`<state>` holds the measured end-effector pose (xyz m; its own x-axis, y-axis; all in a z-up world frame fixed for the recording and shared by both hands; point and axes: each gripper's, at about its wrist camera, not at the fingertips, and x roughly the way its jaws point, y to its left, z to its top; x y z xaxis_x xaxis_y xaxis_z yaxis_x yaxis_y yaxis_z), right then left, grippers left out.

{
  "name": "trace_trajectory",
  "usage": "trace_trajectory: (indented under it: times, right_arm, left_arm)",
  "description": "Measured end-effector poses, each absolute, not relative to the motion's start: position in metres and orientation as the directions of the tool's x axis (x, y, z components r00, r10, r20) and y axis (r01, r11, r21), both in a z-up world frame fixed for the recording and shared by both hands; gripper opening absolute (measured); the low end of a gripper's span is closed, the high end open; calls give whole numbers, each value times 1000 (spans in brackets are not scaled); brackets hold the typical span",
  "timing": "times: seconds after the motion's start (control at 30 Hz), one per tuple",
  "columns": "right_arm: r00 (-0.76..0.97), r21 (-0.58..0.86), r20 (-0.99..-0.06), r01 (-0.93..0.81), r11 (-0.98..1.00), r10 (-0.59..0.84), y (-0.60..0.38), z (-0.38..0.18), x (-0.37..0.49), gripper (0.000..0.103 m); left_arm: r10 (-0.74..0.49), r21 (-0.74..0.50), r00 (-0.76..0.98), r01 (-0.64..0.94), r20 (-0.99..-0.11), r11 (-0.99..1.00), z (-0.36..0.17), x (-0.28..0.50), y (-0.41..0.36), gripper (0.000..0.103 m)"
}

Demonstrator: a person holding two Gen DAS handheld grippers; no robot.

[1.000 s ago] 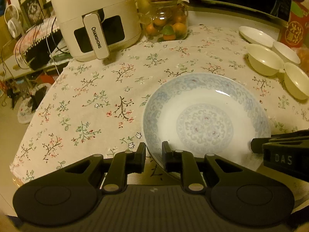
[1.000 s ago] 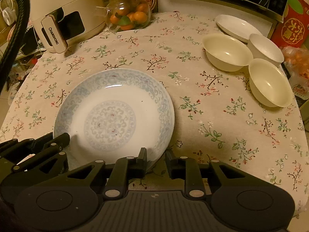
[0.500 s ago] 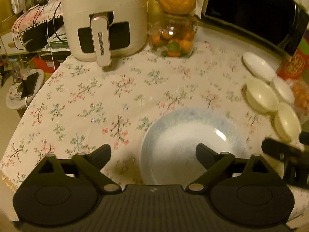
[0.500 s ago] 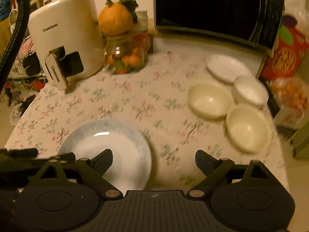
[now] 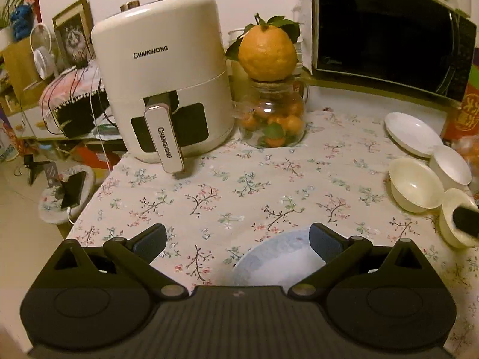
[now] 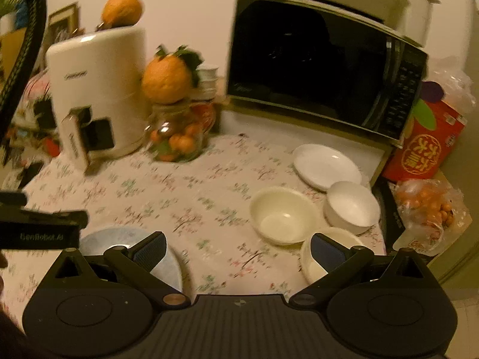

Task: Organize plates and bowls
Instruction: 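Move both grippers toward the plain white plate beside the microwave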

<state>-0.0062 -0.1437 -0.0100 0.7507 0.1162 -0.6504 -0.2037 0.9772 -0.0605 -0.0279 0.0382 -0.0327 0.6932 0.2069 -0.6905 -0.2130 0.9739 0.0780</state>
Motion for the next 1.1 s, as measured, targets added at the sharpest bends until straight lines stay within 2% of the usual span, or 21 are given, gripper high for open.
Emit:
trace_trajectory:
  times: [0.1,0.17,0.37,0.67,1.0,1.1]
  right_arm:
    - [772,4,-621,-173,985,138,-158,-9,-7,100]
    - [738,0,-661,-182,983,136,-161,-11,0,100]
    - [734,19,-671,-121,992,102,-177,-11,8,100]
    - [691,238,-702,0,971,172,-231,-7,34,99]
    - [714,131,-699,71,989,42,-253,-12,59,99]
    - [726,102,-688,84,991,10,-264,-12,69,99]
  left_arm:
    - [182,58,706,-196,-684,979,-28,-26,34,103]
    - [159,48,716,-173,-680,984,-25,-25,30,103]
    - [168,88,701,-149,-693,985,-23,-13,9,103]
    - [143,114,708,-89,-691,990,-17,9,-30,103]
    - [86,72,686,-49,-723,996,-14,57,-59,102]
    - [71,63,677,-36,-732,997,-17,73,-67,95]
